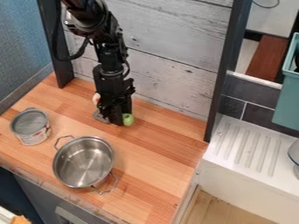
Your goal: Move the green spatula to the top of the silver pot
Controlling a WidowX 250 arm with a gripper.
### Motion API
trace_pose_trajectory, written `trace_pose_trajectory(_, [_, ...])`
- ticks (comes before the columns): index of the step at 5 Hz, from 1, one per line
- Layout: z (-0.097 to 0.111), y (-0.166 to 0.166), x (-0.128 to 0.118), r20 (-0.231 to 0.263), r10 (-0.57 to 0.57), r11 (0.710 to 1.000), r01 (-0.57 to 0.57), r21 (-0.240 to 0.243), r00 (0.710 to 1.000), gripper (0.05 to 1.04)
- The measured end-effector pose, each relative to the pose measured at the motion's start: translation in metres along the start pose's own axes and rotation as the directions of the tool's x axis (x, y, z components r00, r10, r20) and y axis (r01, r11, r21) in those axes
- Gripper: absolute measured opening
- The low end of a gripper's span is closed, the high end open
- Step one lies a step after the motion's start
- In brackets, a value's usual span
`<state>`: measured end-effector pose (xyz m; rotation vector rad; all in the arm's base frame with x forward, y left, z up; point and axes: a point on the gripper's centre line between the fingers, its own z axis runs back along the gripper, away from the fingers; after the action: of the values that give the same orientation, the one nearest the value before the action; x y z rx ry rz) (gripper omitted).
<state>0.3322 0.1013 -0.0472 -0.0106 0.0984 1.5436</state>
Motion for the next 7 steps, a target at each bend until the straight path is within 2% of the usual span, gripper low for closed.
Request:
trace_pose_trajectory(1, [-0.002,-0.003,0.005,0.011,0.018,1.000,-0.018,0.006,1.000,0.359])
trace_pose_trajectory(5, [0.013,-0.012,0.048,0.044,0.122,0.992,-0.120,-0.048,0.992,0.359])
trace_pose_trajectory(6, [0.009,-0.010,0.047,0.046,0.123,0.992,-0.120,-0.048,0.991,0.359])
trace_pose_trajectory(7, [-0.001,0.000,0.037,0.044,0.110,0.994,-0.109,-0.013,0.993,0.358])
